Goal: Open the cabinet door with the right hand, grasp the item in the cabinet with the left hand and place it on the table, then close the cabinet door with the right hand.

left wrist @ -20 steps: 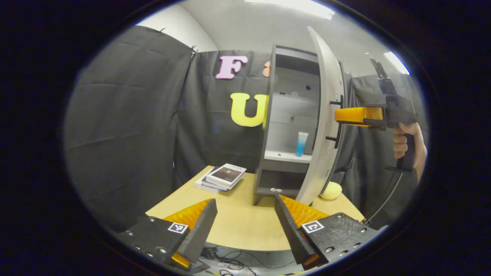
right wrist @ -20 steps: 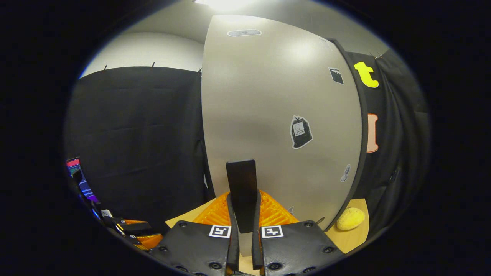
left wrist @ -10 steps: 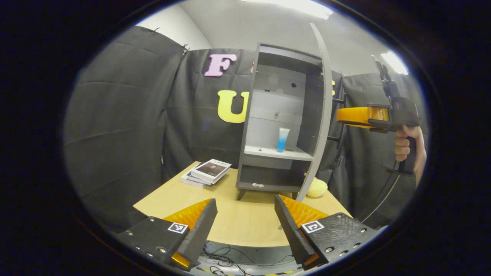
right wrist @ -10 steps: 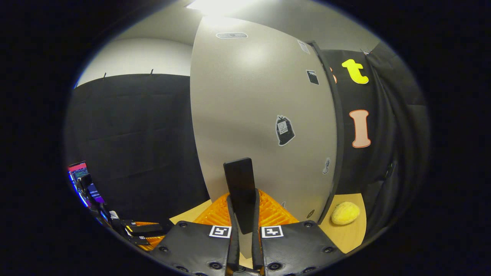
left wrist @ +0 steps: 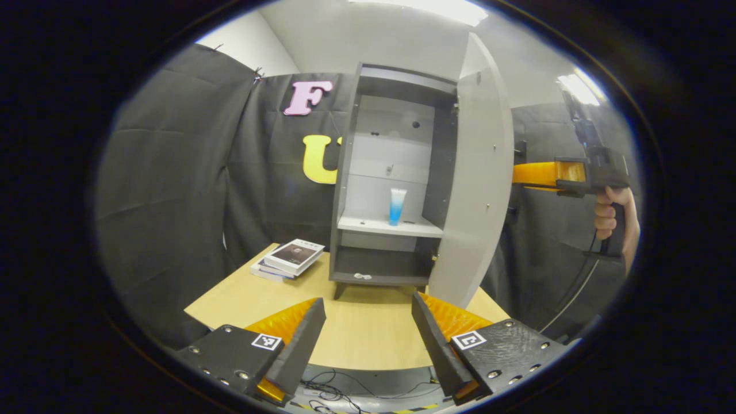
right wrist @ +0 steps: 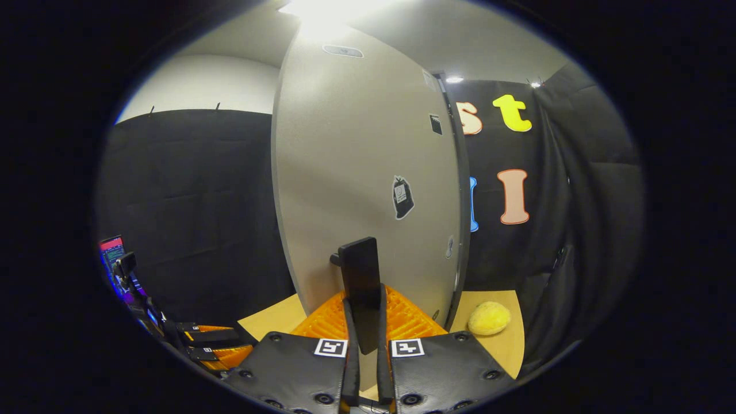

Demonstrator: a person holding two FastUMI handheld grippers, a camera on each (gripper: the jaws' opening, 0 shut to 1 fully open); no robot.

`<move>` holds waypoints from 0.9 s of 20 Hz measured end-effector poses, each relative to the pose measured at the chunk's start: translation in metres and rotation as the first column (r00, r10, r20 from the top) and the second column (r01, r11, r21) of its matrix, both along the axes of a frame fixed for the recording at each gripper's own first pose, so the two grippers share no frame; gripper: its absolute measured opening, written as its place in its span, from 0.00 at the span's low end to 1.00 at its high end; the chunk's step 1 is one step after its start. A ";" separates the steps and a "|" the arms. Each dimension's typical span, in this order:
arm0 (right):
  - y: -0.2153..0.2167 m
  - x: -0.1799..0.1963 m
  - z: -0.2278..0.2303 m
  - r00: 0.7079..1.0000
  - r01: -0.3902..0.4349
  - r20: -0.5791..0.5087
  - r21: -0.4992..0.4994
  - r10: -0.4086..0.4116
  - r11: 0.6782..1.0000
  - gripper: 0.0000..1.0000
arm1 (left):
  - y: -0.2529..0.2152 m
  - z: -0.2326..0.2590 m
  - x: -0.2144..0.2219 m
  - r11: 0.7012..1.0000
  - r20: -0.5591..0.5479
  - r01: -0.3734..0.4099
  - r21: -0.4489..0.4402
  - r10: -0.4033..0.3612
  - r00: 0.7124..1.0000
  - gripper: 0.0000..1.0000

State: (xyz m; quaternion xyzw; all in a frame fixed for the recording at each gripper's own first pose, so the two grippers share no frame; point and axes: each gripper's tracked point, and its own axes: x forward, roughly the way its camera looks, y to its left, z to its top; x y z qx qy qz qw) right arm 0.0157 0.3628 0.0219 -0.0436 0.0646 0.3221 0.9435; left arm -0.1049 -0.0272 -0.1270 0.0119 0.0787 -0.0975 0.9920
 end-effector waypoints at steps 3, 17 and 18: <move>-0.020 0.001 0.001 0.999 0.039 0.019 -0.021 -0.039 0.999 0.13 | -0.012 -0.005 0.001 1.000 -0.008 0.019 0.010 -0.019 1.000 0.90; -0.055 0.011 0.004 0.988 0.153 -0.032 0.046 -0.152 0.987 0.13 | -0.048 -0.011 0.024 0.994 -0.085 0.109 0.032 -0.106 0.991 0.91; -0.057 0.010 0.004 0.987 0.162 -0.031 0.038 -0.161 0.986 0.11 | -0.045 -0.010 0.027 0.993 -0.086 0.111 0.042 -0.107 0.991 0.92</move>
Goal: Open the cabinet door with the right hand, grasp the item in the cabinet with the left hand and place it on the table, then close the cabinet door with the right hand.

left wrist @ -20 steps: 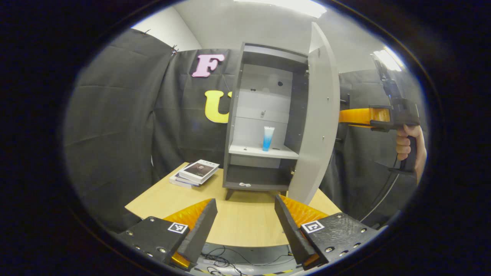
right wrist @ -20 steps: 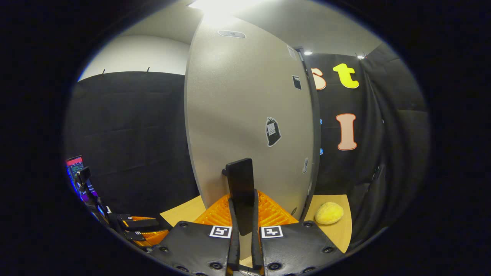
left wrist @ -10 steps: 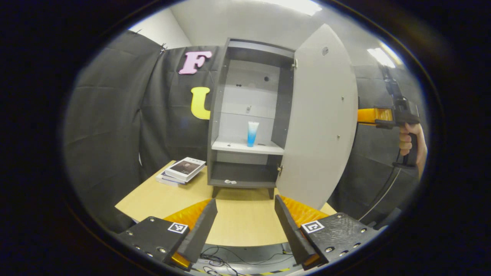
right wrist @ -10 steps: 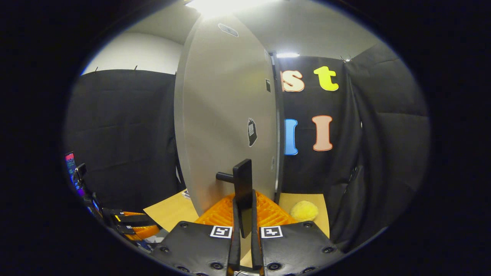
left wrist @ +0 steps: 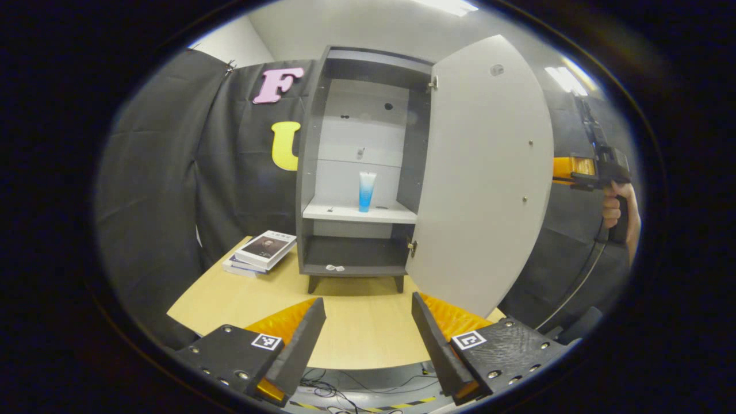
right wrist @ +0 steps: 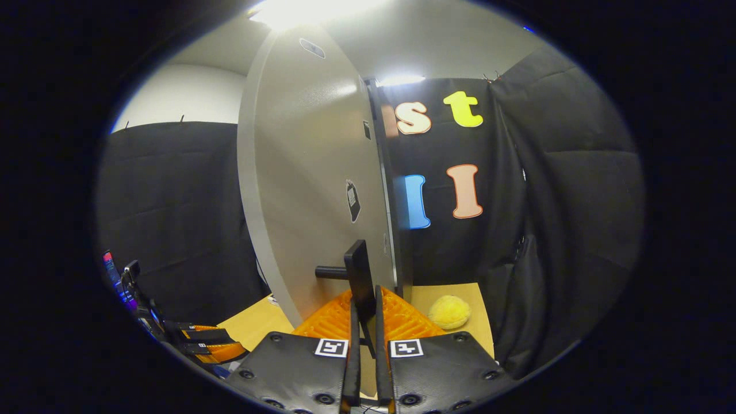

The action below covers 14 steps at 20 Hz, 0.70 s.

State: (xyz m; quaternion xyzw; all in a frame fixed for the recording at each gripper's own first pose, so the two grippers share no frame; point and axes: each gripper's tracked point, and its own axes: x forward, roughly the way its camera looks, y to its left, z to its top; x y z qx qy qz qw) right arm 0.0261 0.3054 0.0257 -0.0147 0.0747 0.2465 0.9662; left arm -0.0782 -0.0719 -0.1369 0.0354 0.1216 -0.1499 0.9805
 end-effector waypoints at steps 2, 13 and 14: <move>-0.002 -0.002 -0.002 1.000 0.015 -0.012 0.006 -0.015 1.000 0.13 | 0.005 0.004 0.005 1.000 0.011 0.005 0.004 -0.005 1.000 0.91; -0.032 -0.033 -0.024 0.965 0.183 -0.191 -0.012 -0.181 0.983 0.09 | 0.039 0.003 0.063 0.996 -0.021 0.074 -0.046 -0.075 0.997 0.92; -0.043 -0.035 -0.025 0.953 0.234 -0.194 -0.012 -0.232 0.972 0.09 | 0.037 0.004 0.070 0.994 -0.021 0.092 -0.055 -0.093 0.995 0.93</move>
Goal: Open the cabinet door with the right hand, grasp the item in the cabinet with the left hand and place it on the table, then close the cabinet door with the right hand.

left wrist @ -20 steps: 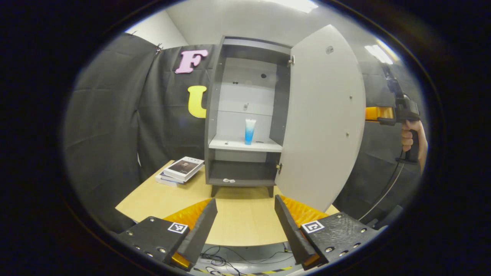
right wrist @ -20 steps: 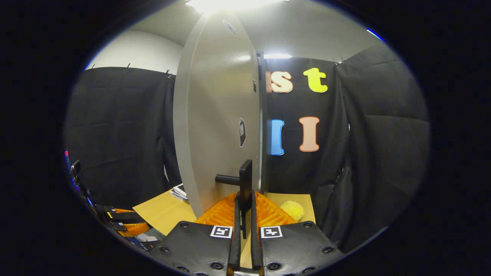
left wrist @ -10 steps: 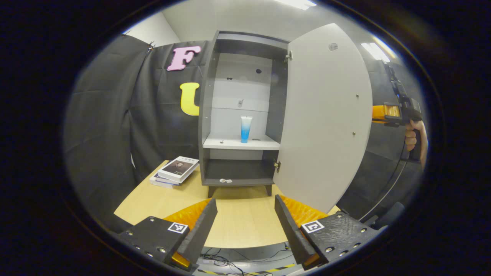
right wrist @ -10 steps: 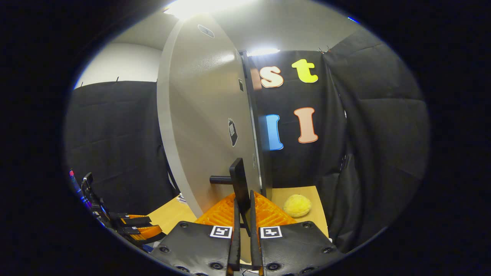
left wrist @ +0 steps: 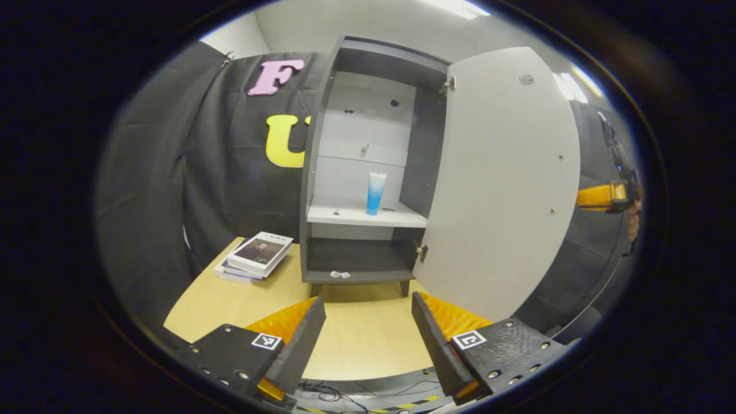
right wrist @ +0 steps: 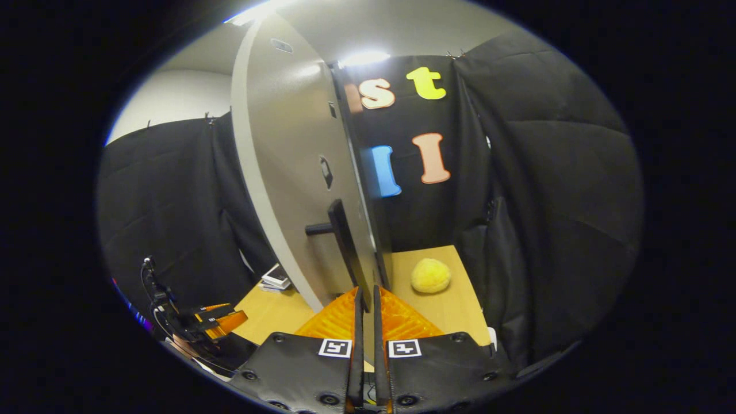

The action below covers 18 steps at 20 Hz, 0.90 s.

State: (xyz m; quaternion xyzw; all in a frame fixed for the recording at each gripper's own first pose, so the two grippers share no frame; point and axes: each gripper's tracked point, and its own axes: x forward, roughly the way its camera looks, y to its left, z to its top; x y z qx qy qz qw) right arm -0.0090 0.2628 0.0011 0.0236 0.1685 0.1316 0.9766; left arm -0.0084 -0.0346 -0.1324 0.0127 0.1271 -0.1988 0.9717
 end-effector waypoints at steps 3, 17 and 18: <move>-0.009 0.002 0.005 0.994 0.106 0.014 0.072 -0.107 0.992 0.02 | -0.003 0.001 0.020 0.999 0.007 0.048 0.000 -0.048 0.999 0.91; -0.065 0.069 0.000 0.934 0.351 0.054 0.027 -0.352 0.936 0.38 | -0.050 0.057 0.145 0.997 0.115 0.080 -0.002 -0.079 0.990 0.91; -0.067 0.078 0.005 0.934 0.349 0.065 0.049 -0.351 0.936 0.45 | -0.055 0.061 0.157 0.997 0.118 0.077 -0.007 -0.076 0.990 0.92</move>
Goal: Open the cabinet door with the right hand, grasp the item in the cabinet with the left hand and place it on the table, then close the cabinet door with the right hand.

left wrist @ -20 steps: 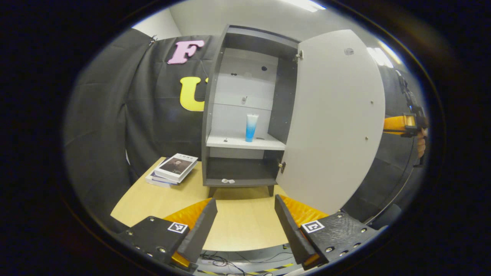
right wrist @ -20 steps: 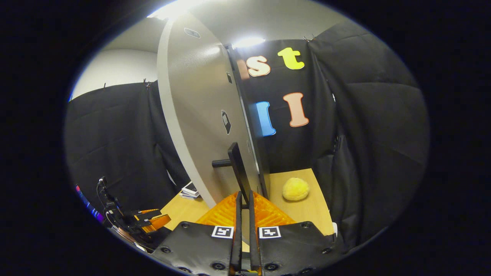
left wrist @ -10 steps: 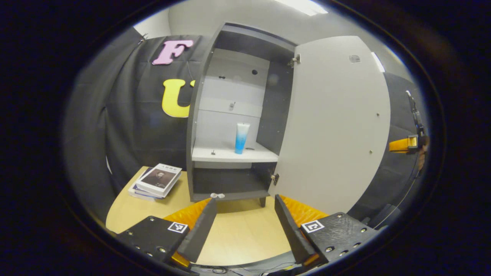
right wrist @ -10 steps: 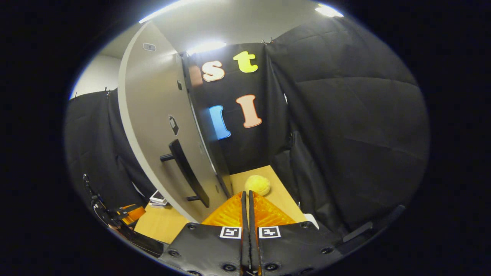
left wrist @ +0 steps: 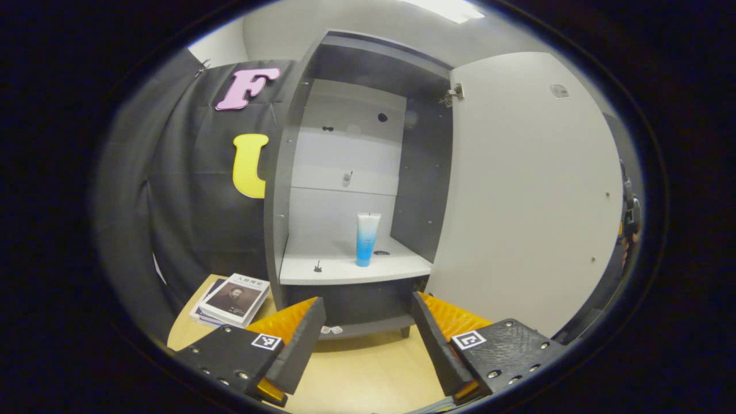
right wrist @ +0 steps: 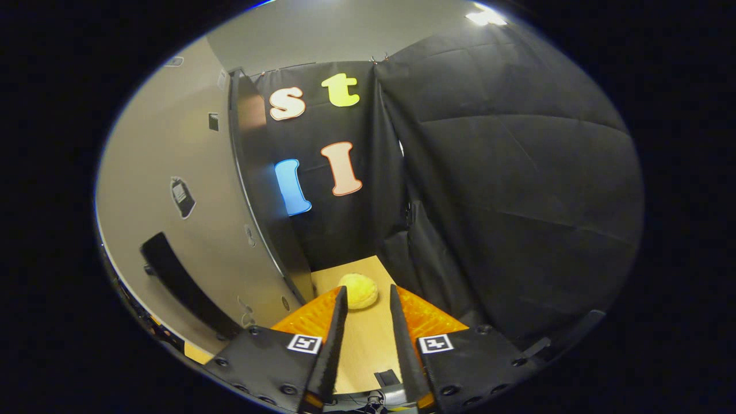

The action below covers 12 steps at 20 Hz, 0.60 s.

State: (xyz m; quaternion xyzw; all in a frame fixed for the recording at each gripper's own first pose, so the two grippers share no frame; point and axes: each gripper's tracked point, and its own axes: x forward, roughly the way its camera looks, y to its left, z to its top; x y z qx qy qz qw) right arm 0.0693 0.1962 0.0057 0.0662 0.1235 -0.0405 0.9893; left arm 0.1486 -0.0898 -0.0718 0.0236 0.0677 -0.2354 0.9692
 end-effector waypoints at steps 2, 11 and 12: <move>-0.007 0.020 0.008 0.999 0.015 0.047 0.030 -0.016 0.999 0.76 | -0.013 0.008 0.024 1.000 0.013 -0.002 -0.003 0.002 1.000 0.92; -0.068 0.088 0.016 0.979 0.162 0.126 0.018 -0.163 0.987 0.95 | -0.065 0.020 0.119 0.998 0.053 -0.015 0.053 0.012 0.999 0.91; -0.071 0.092 0.014 0.979 0.164 0.121 0.011 -0.164 0.986 0.98 | -0.068 0.019 0.127 0.998 0.051 -0.022 0.061 0.018 0.999 0.92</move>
